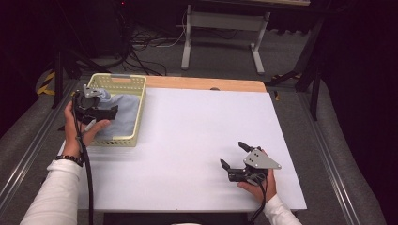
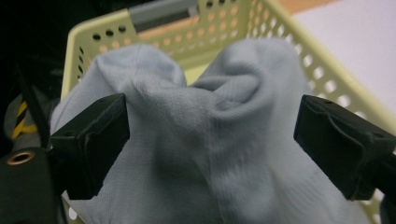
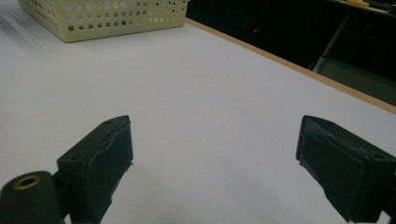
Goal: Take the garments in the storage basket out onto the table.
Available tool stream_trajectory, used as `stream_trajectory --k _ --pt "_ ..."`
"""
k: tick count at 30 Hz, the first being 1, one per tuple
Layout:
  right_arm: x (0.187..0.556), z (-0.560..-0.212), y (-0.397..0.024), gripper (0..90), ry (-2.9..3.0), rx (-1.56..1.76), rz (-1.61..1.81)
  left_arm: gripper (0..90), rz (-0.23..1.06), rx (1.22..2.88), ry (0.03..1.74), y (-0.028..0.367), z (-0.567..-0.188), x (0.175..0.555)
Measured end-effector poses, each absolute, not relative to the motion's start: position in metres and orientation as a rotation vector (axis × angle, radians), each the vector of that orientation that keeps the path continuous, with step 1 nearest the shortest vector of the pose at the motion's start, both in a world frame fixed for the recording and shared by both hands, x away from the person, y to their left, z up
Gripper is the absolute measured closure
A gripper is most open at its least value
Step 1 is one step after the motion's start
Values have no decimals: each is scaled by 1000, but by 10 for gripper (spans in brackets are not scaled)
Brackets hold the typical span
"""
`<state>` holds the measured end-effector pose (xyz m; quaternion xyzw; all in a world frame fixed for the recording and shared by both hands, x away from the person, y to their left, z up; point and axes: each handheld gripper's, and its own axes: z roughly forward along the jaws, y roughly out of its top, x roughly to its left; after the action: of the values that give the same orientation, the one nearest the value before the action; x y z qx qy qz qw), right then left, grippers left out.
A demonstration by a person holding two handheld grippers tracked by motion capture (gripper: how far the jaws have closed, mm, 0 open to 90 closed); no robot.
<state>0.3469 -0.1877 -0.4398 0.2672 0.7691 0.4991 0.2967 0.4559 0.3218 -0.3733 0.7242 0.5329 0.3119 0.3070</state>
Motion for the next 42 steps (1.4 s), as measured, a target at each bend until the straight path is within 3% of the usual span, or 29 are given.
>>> stream_trajectory --k 1,5,6,13,15,34,42 --pt "347 -440 -188 121 2045 711 1327 128 830 1938 1417 321 -375 459" --pt "343 -439 -186 131 2045 684 1320 293 860 1944 1449 321 -380 465" --pt "343 -439 -186 131 2049 680 1315 293 842 1938 1452 322 -380 466" --pt "345 -441 -186 140 2057 682 1306 622 843 1929 1417 320 -379 466" --pt "345 -440 -186 140 2055 684 1308 672 858 1904 1411 318 -377 464" --pt "347 -443 -186 141 2066 695 1287 743 951 1632 1243 304 -317 433" --pt "348 -445 -186 141 2075 707 1284 745 894 1559 1146 285 -290 429"
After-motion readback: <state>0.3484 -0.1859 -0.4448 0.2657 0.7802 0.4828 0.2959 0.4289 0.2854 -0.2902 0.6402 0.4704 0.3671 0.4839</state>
